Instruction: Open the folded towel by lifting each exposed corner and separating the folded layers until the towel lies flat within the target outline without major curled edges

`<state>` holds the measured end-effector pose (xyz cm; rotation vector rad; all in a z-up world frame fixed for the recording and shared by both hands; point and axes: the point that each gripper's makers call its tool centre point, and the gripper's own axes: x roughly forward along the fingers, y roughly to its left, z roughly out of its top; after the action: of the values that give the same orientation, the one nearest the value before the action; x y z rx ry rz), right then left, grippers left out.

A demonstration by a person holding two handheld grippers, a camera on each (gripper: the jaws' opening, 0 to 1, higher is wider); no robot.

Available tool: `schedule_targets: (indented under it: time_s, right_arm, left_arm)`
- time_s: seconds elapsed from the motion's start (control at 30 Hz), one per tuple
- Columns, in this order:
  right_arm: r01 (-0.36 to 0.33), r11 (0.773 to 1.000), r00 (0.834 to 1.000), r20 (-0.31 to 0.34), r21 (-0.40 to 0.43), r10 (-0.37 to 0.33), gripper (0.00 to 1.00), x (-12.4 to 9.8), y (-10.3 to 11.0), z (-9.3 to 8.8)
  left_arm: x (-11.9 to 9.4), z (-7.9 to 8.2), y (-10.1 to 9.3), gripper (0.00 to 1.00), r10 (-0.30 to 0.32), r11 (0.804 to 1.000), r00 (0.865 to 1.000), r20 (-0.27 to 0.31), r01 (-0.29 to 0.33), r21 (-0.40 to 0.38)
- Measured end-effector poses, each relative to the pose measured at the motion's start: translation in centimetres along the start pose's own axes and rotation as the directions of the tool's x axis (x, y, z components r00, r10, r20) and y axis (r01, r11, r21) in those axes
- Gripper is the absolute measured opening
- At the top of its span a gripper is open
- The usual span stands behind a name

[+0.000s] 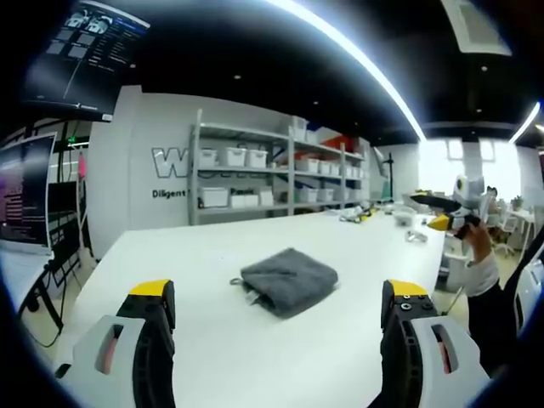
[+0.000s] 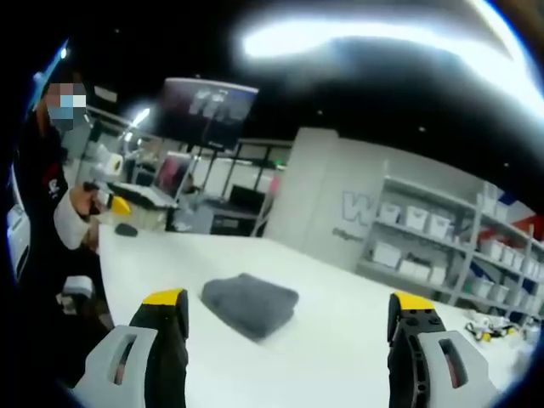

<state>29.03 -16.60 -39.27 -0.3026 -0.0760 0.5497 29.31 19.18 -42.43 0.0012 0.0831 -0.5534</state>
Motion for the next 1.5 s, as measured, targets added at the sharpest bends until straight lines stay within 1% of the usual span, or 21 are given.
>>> schedule_targets:
  time_s: [0.27,0.57,0.9,1.07,1.23,1.5]
  right_arm:
    - [0.002,1.0,1.0,0.007,0.0,-0.002,0.99,-0.2,0.0,0.2]
    - [0.006,1.0,1.0,0.001,0.005,-0.006,0.98,-0.1,-0.3,0.0]
    - [-0.004,1.0,1.0,-0.014,0.003,0.004,0.98,0.5,-0.1,-0.5]
    - [-0.009,1.0,1.0,-0.019,0.013,0.009,0.98,0.7,-0.1,-0.7]
    - [-0.001,0.999,0.999,-0.034,0.044,0.002,0.97,1.0,-0.6,-1.2]
    - [-0.009,0.999,0.999,-0.043,0.051,0.011,0.97,1.3,-0.6,-1.4]
  left_arm:
    - [-0.1,0.0,-0.3,0.99,-0.005,1.0,1.0,-0.001,0.005,0.006]
    - [-0.3,0.1,-0.1,0.99,0.002,1.0,1.0,0.003,-0.002,0.005]
    - [-0.2,0.0,-0.2,0.99,-0.002,1.0,1.0,-0.004,0.002,0.006]
    - [-0.2,0.0,-0.3,0.99,-0.001,1.0,1.0,-0.003,0.001,0.004]
    - [-0.4,0.2,-0.3,0.99,-0.002,1.0,1.0,0.003,0.002,0.005]
    - [-0.8,0.4,-0.9,0.99,-0.014,1.0,1.0,0.007,0.014,0.012]
